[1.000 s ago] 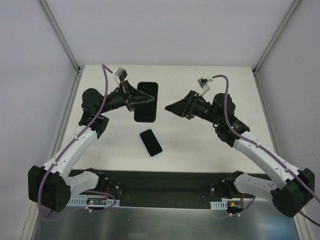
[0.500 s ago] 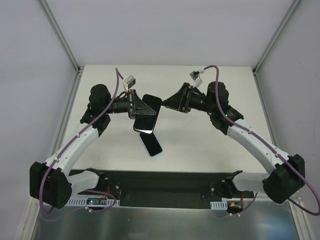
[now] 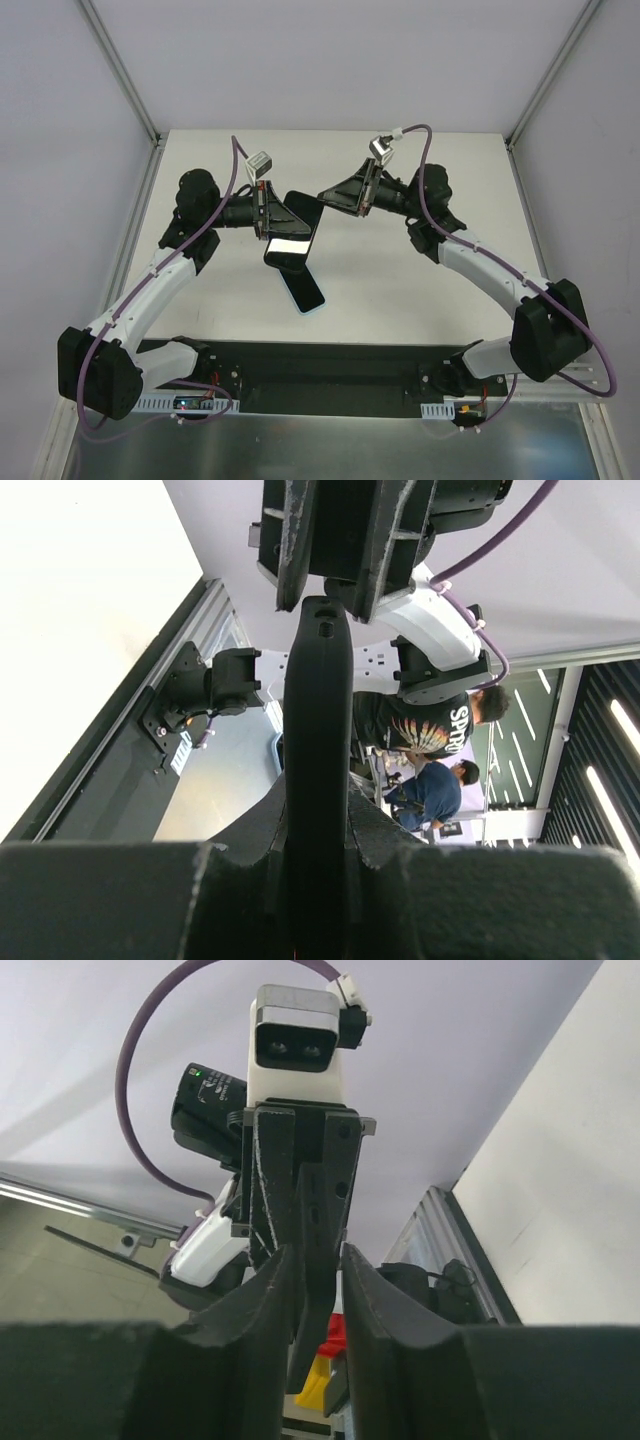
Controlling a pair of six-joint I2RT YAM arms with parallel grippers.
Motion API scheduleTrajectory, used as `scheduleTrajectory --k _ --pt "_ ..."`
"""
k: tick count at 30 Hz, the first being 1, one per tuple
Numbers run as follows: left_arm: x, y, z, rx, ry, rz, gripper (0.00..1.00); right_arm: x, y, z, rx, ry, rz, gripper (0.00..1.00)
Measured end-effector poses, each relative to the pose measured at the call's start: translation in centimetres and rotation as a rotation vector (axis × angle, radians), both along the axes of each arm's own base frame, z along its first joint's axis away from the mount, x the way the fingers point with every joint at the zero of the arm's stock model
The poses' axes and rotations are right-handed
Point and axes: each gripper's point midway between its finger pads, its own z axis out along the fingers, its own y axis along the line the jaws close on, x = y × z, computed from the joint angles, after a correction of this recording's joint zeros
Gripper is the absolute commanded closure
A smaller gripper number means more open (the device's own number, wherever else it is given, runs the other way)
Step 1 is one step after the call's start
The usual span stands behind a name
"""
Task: Take the phone out of the phone case
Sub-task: Remove the phone case from the phone.
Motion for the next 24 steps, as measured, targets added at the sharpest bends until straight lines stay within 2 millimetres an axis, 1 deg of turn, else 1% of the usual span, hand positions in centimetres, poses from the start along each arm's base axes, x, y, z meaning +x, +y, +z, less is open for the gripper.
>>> scheduleTrajectory --k 2,5,8,9,11,12,19,21,24 --pt "-0.1 0.0 0.0 0.0 0.002 -0.003 1.0 -0.2 0.1 -0.1 0.022 0.018 0.019 0.61" --pt "-0.1 0.0 0.0 0.0 0.002 -0.007 1.0 -0.6 0.0 -0.4 0.034 0.027 0.038 0.64" --pt "-0.1 0.0 0.0 0.0 0.002 -0.008 1.0 -0.9 0.0 -0.8 0.037 0.04 0.05 0.73" --pt "-0.1 0.0 0.0 0.0 0.001 -0.008 1.0 -1.0 0.0 -0.9 0.038 0.042 0.051 0.81" --pt "-0.1 0.0 0.0 0.0 0.003 -0.008 1.0 -1.0 -0.1 -0.8 0.042 0.041 0.054 0.91" --pt "-0.1 0.0 0.0 0.001 0.003 -0.008 1.0 -1.0 -0.1 -0.6 0.047 0.038 0.055 0.98" --pt "-0.2 0.0 0.1 -0.003 -0.032 -0.015 1.0 -1.2 -0.2 -0.2 0.075 0.057 0.058 0.98" --pt "-0.3 0.0 0.2 -0.007 -0.084 -0.025 1.0 -1.3 -0.3 0.2 0.131 0.078 0.064 0.99" --pt "-0.1 0.1 0.6 -0.018 -0.142 -0.019 1.0 -0.5 0.0 0.5 0.229 0.168 0.058 0.99"
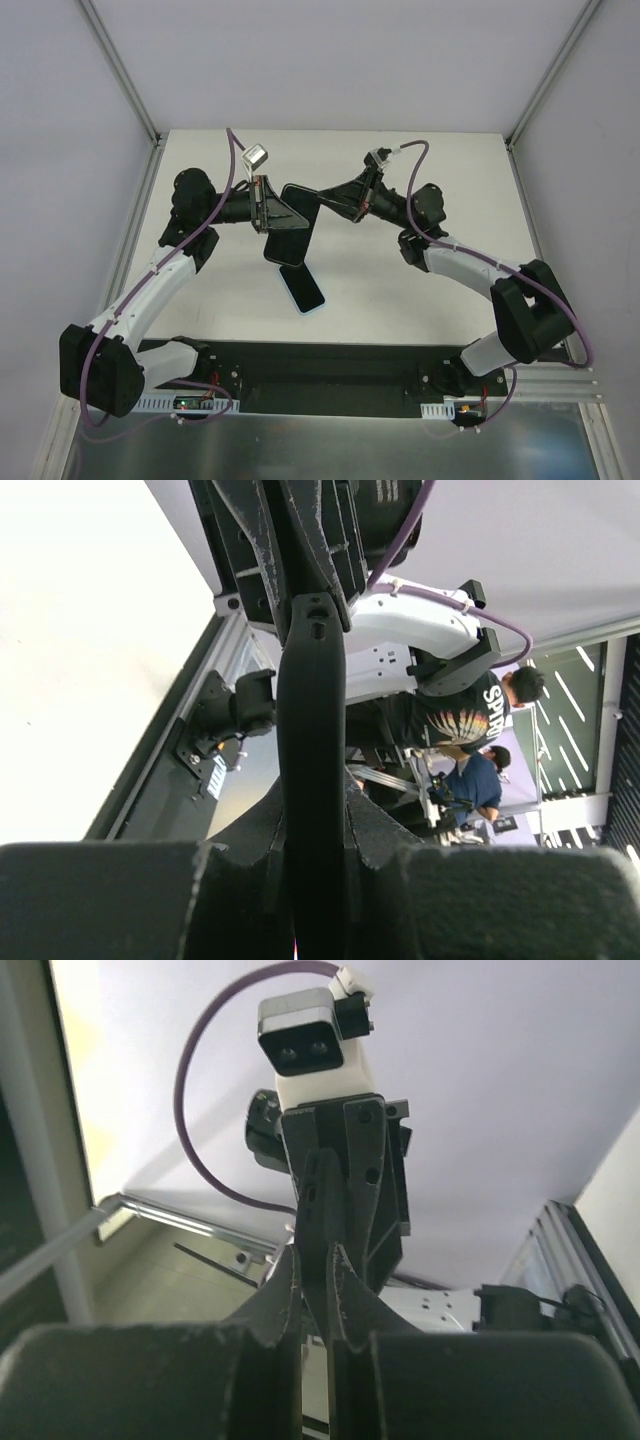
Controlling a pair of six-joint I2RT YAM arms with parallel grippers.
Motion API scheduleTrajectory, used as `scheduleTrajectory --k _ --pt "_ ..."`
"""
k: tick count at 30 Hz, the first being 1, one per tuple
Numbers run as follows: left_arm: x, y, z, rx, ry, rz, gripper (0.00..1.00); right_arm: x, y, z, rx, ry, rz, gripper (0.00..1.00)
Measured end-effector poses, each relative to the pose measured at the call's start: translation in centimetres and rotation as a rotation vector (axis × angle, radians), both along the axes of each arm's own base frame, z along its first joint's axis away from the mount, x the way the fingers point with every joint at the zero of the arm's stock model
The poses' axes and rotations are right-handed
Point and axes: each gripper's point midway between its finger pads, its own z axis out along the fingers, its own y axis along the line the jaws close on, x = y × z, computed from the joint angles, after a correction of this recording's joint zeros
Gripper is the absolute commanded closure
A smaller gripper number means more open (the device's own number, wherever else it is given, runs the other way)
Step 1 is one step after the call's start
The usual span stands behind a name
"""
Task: Take the phone out of the phone case
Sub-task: Remove the phone case from the phone.
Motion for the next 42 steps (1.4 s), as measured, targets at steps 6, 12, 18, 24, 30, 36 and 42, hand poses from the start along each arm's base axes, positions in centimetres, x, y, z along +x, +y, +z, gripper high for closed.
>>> scheduleTrajectory --k 6,12,18,24,30,36,42 --pt "1.2 0.0 0.8 -0.051 -0.067 0.005 1.0 1.1 0.1 1.2 0.129 0.09 -0.049 0.99" --pt "1.0 0.0 2.6 -0.11 -0.119 -0.022 1.0 0.8 0.0 3.1 0.223 0.096 -0.059 0.99" --pt "0.8 0.1 4.0 -0.157 -0.135 -0.054 1.0 0.7 0.0 4.7 0.279 0.1 -0.05 0.99" --pt "0.3 0.3 4.9 -0.18 -0.157 -0.065 1.0 0.2 0.1 5.7 0.311 0.095 -0.03 0.99" --pt "0.2 0.5 5.3 -0.19 -0.158 -0.068 1.0 0.2 0.4 6.0 0.334 0.1 -0.025 0.98" --pt "0.3 0.6 5.5 -0.195 -0.145 -0.066 1.0 0.3 0.6 6.1 0.352 0.112 -0.027 0.99" --pt "0.4 0.7 5.9 -0.2 -0.124 -0.063 1.0 0.5 0.9 6.3 0.374 0.128 -0.027 0.99"
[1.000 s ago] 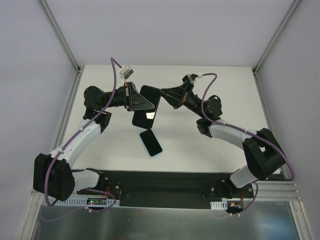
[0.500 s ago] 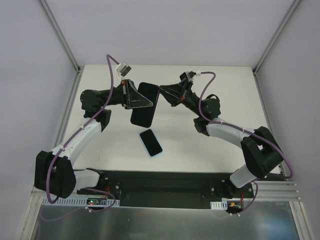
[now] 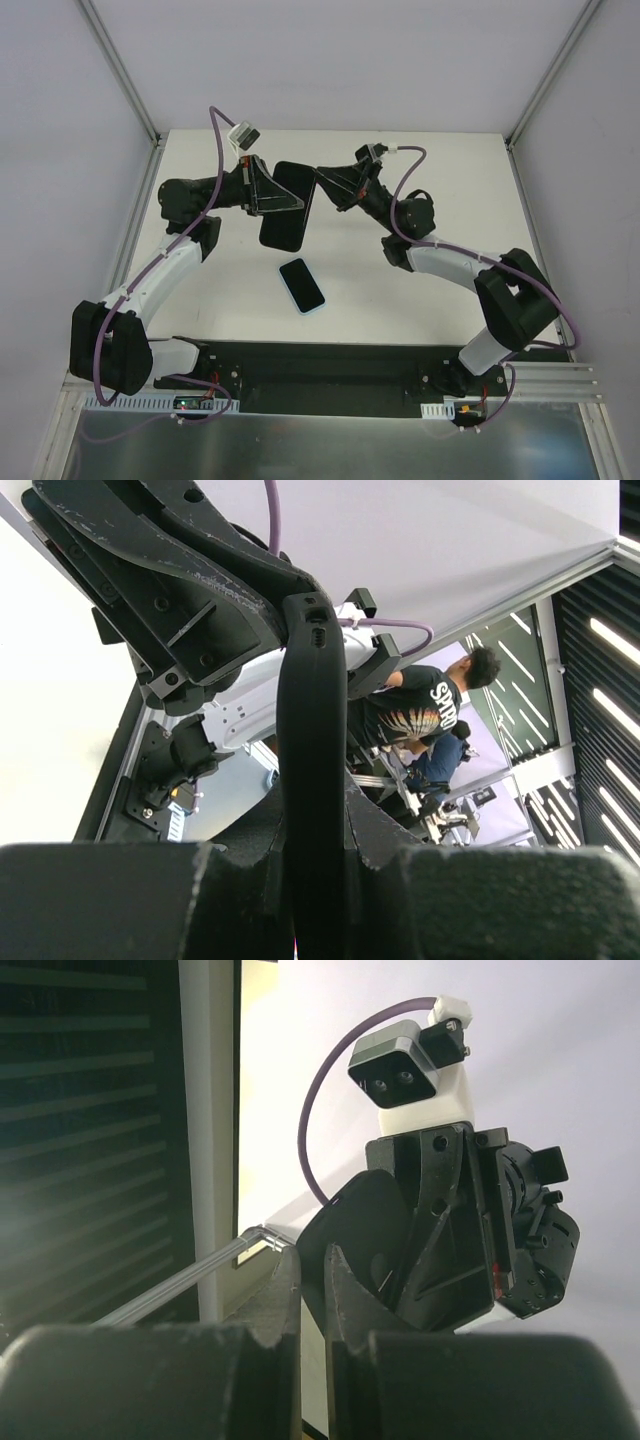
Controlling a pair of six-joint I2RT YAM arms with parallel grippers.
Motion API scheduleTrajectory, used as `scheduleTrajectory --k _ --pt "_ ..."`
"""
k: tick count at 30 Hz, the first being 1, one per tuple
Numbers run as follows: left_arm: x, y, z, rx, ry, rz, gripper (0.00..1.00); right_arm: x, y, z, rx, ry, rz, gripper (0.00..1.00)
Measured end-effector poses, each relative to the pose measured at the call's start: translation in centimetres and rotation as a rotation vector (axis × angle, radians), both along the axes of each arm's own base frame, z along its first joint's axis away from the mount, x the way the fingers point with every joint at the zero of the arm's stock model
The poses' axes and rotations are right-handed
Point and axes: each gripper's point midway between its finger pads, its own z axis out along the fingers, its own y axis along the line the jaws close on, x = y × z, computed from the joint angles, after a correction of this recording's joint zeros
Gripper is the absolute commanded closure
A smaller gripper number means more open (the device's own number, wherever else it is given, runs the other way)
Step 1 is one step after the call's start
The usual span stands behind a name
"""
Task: Take the phone out of the phone case
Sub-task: Remove the phone case from the phone.
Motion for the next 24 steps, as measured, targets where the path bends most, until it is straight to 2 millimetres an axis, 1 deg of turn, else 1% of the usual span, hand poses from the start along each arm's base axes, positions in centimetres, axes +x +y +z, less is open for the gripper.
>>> scheduleTrajectory --k 17,24 --pt "-0.2 0.2 1.7 -0.021 0.013 -0.005 1.0 0.3 0.7 1.3 0.085 0.008 0.002 0.99" --pt "-0.4 0.3 2.4 -0.022 0.041 -0.017 1.0 0.4 0.7 1.3 0.113 0.015 -0.002 0.99"
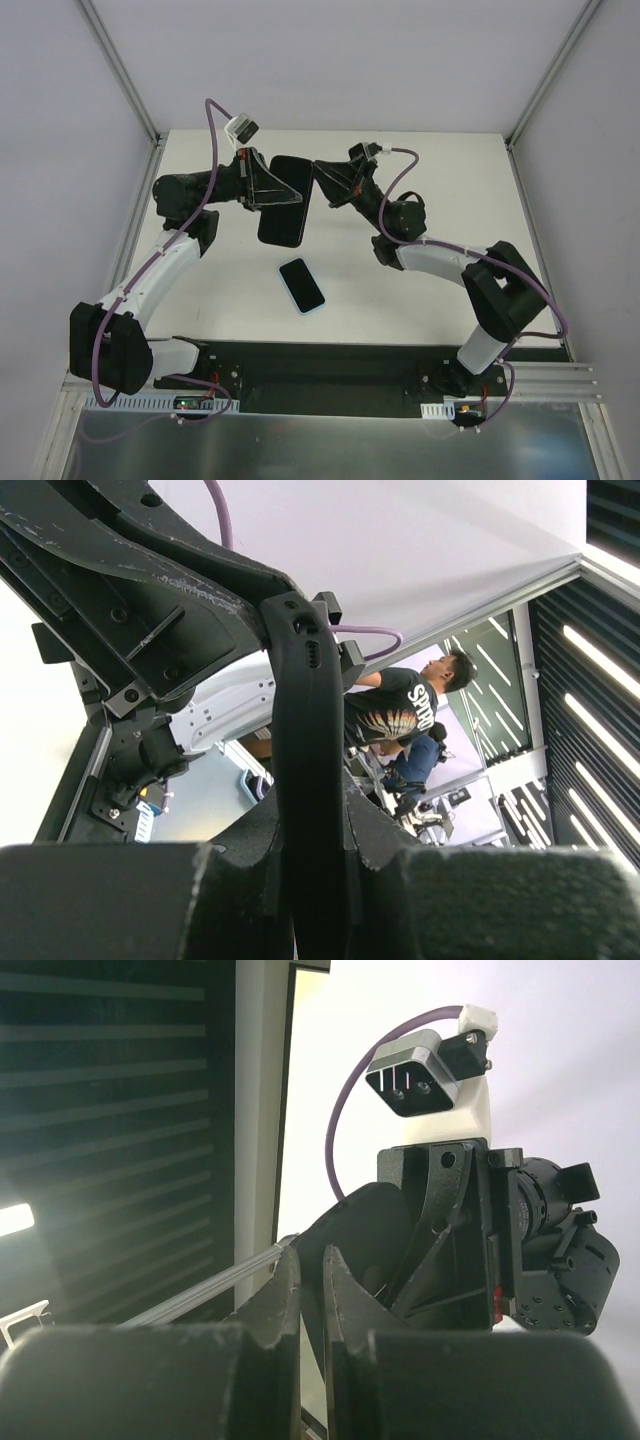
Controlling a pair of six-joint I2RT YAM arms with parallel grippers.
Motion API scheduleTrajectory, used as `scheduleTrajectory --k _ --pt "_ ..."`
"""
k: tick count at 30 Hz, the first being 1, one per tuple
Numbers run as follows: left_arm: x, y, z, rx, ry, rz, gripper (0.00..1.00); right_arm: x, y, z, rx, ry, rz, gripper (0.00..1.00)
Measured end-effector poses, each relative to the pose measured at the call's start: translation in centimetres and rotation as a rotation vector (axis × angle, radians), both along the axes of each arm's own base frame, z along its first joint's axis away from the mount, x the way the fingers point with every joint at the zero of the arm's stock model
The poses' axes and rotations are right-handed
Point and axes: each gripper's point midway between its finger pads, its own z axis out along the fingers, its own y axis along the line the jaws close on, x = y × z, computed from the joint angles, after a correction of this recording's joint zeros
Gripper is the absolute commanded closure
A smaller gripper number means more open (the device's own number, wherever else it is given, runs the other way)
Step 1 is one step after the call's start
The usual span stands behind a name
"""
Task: Take the phone out of the phone case
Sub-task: Remove the phone case from the phone.
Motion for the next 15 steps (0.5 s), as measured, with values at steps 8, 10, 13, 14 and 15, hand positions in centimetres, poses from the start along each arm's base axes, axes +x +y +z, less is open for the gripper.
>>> scheduleTrajectory --k 8,10,13,14,15 --pt "-0.5 0.0 0.4 0.032 0.022 -0.036 1.0 -0.1 -0.1 -0.9 0.005 0.011 -0.011 0.99" --pt "-0.6 0.0 0.3 0.044 0.039 -0.047 1.0 -0.2 -0.1 -1.5 -0.006 0.009 -0.021 0.99" --pt "-0.7 0.1 -0.1 0.061 0.059 -0.062 1.0 -0.3 -0.2 -2.0 -0.02 -0.001 -0.039 0.99" --pt "-0.7 0.1 -0.2 0.066 0.065 -0.067 1.0 -0.4 -0.3 -2.1 -0.028 -0.011 -0.05 0.99" --pt "-0.8 0.1 -0.2 0.07 0.069 -0.071 1.0 -0.5 -0.3 -2.2 -0.036 -0.02 -0.06 0.98"
